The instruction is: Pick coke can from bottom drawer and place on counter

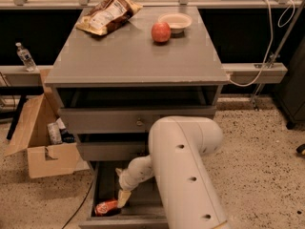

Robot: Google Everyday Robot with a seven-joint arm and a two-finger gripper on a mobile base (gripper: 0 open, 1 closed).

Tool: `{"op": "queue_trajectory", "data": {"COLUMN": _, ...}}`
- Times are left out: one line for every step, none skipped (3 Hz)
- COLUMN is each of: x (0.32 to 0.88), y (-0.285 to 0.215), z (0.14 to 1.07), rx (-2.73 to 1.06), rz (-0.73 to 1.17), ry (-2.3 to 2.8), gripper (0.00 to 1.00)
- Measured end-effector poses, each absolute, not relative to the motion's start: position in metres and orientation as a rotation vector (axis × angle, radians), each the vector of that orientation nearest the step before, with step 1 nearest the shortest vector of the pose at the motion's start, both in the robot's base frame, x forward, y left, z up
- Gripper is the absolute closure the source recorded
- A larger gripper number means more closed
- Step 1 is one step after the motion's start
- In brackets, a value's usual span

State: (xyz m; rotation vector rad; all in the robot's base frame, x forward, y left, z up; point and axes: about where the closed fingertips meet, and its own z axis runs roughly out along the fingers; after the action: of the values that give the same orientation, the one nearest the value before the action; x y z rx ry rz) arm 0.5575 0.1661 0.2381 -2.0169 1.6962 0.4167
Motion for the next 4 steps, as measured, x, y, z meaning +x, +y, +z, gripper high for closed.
{"op": "queue_trajectory", "data": {"x": 0.565, "y": 0.176, "z": 0.217, "rx": -2.029, "rz": 0.384, "ry": 1.693, "gripper": 0.00}}
{"op": "queue_trajectory", "data": {"x": 0.569, "y": 0.183, "z": 0.194, "rx": -2.040, "rz": 0.377, "ry": 1.702, "gripper": 0.00}}
{"op": "queue_trajectory", "data": {"x": 0.567, "y": 0.186, "z": 0.178, "rx": -2.049, "rz": 0.380, "ry": 1.719, "gripper": 0.00}}
{"op": "queue_trajectory", "data": {"x": 0.560, "y": 0.189, "z": 0.166, "rx": -2.064, "rz": 0.378, "ry": 1.738, "gripper": 0.00}}
